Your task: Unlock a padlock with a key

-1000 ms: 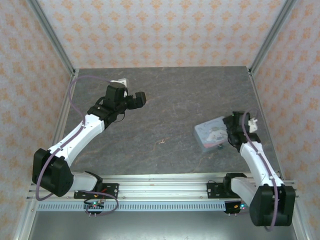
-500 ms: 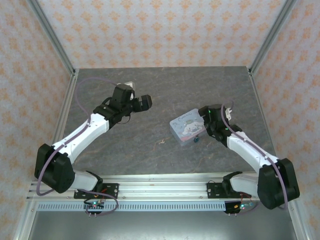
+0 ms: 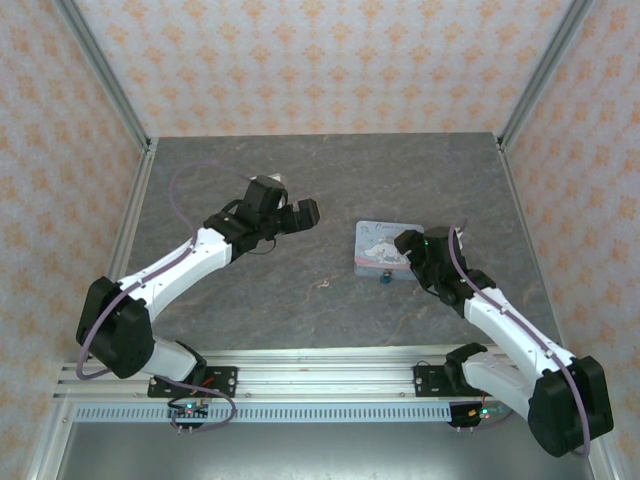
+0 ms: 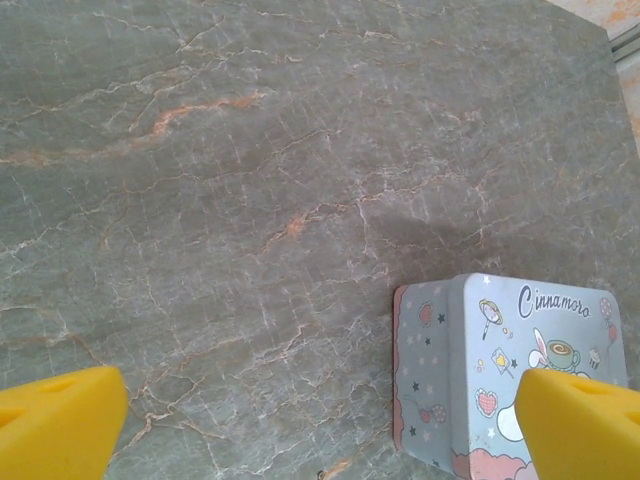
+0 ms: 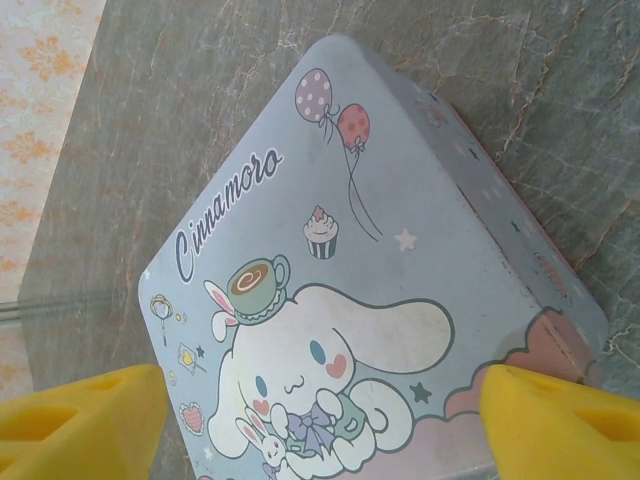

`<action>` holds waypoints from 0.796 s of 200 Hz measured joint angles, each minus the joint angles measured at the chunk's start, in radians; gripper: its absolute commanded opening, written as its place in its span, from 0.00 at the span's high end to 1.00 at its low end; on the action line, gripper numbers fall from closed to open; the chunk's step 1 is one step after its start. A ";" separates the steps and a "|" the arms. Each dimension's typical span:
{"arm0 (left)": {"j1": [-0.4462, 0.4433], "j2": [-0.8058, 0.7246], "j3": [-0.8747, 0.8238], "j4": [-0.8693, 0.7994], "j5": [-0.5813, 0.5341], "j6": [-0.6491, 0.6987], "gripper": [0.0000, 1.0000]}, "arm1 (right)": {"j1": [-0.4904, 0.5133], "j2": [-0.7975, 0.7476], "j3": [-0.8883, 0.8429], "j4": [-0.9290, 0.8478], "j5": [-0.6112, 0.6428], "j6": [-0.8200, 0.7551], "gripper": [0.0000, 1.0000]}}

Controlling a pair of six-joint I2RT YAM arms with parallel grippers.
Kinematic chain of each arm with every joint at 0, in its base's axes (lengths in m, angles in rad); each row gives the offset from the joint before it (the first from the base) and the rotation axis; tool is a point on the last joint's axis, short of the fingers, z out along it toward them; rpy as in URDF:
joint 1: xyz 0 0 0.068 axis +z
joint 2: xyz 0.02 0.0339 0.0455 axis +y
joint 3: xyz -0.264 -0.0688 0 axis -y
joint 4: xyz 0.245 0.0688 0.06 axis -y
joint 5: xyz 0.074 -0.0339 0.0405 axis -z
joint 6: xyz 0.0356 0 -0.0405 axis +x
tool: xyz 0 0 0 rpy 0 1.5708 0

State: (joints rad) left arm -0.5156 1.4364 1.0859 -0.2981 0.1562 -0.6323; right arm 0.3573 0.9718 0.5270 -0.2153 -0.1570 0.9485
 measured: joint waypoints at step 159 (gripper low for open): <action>-0.002 0.063 0.070 -0.004 -0.003 -0.007 0.00 | -0.052 0.037 0.127 -0.102 -0.060 -0.065 0.16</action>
State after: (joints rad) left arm -0.5175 1.4990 1.1561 -0.3023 0.1532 -0.6392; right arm 0.3050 1.0088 0.6537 -0.3176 -0.2165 0.8833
